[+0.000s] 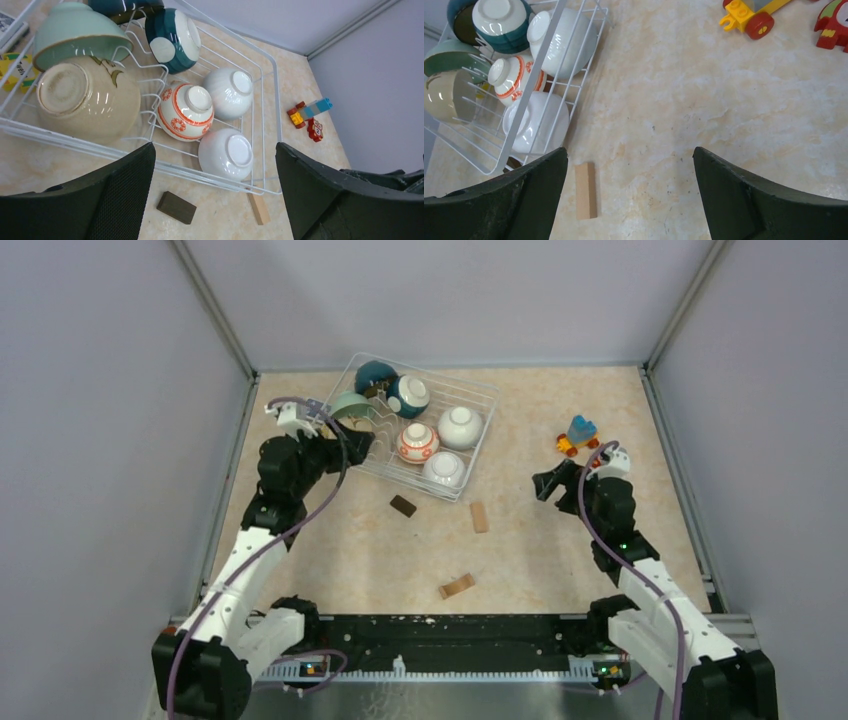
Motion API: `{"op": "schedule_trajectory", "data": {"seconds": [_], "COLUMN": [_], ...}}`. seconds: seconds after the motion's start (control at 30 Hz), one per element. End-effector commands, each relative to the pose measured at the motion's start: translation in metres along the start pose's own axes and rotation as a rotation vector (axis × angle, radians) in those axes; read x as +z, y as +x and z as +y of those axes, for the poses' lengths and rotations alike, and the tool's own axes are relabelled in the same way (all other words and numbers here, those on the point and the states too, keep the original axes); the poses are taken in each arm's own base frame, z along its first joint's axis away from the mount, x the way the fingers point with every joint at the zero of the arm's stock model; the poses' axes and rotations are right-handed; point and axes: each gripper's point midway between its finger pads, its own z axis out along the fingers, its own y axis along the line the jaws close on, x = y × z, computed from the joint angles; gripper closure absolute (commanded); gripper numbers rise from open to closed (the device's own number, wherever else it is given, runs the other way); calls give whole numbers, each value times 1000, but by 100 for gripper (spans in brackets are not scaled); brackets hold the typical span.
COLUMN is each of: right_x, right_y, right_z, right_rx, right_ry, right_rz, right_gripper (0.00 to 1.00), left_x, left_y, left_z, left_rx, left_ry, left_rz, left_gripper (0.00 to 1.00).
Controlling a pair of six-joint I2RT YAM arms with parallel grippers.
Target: Unload the bowls from the dish rack
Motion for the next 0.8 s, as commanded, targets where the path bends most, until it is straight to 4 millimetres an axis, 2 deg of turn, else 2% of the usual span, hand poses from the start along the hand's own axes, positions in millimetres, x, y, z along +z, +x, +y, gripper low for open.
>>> {"op": "schedule_trajectory", "data": {"seconds": [0.0, 0.13, 0.27, 0.37, 0.57, 0.77], "right_x": [3, 1, 1, 0, -1, -2], "right_y": [-6, -6, -6, -7, -9, -11], "right_z": [15, 19, 18, 17, 19, 23], "right_rx": [-11, -7, -5, -6, 0, 9], "right_ry": [-72, -89, -84, -78, -85, -105], "right_rz": [1, -1, 2, -1, -6, -18], "right_gripper": [5, 5, 6, 5, 5, 5], "left_x": [16, 33, 48, 51, 50, 62], "left_y": [-27, -32, -32, -35, -42, -39], "left_z": [-3, 3, 18, 32, 79, 89], "left_rx": [29, 33, 7, -8, 214, 352], "left_ry": [-36, -69, -150, -221, -456, -490], "left_rz": [-30, -7, 11, -16, 51, 195], "left_gripper": [6, 6, 3, 1, 1, 1]}}
